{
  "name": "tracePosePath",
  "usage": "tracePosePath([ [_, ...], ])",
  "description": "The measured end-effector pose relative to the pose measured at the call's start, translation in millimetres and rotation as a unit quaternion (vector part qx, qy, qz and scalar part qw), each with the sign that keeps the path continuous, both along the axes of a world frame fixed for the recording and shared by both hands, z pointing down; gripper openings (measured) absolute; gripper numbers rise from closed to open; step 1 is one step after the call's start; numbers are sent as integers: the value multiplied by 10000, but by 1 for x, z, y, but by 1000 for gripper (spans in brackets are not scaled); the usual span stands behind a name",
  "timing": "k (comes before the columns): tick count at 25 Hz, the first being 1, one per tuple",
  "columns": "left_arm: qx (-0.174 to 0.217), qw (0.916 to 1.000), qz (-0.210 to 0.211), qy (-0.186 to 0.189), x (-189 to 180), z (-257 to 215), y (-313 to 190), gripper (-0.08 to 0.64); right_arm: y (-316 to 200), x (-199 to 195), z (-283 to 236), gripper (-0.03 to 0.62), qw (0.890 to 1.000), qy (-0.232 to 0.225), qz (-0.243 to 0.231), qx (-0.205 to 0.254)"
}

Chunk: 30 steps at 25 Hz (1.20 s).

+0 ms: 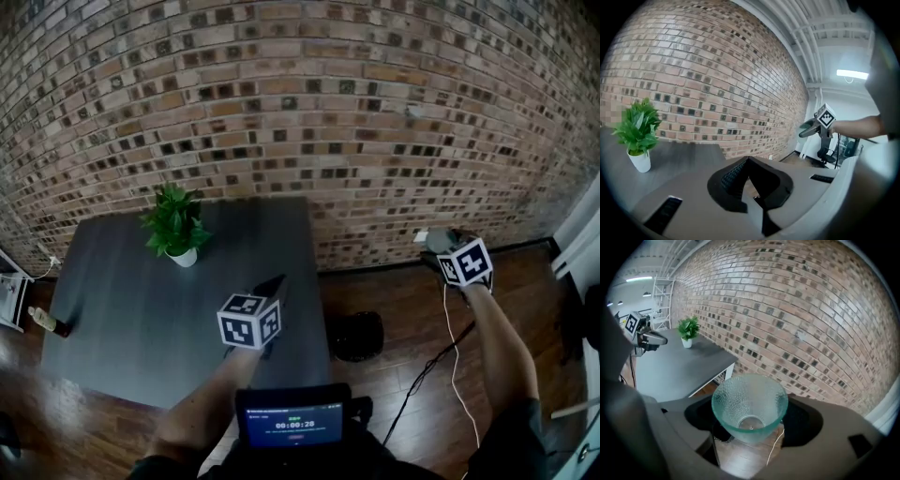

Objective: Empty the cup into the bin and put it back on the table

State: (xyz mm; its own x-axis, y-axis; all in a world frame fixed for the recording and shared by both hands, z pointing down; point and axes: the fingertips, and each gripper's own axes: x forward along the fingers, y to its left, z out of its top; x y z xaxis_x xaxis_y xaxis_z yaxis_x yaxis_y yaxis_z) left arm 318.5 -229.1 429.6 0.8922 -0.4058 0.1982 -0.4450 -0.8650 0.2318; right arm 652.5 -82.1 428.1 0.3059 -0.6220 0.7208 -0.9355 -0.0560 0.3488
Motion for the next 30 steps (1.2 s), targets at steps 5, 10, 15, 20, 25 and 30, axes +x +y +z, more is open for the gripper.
tracePosePath([
  [5, -21, 10000, 66, 32, 0, -2, 5, -9, 4, -8, 0, 396, 9989, -307, 116, 339],
  [10, -63, 10000, 35, 60, -4, -1, 5, -9, 9, -18, 0, 396, 9963, -601, 171, 594],
  [15, -183, 9998, -13, 50, -10, 6, 9, -9, 14, -26, -8, 396, 9967, -370, 174, 697],
  [20, -234, 9997, -36, 45, -15, 11, 13, -9, 13, -47, -18, 396, 9939, -432, -49, 1010],
  [25, -208, 9997, -68, 111, -23, 8, 13, -9, 13, -64, -17, 396, 9897, -721, -37, 1237],
  [30, -161, 9995, -68, 245, -39, -1, 12, -9, 17, -86, -15, 396, 9856, -916, -96, 1417],
])
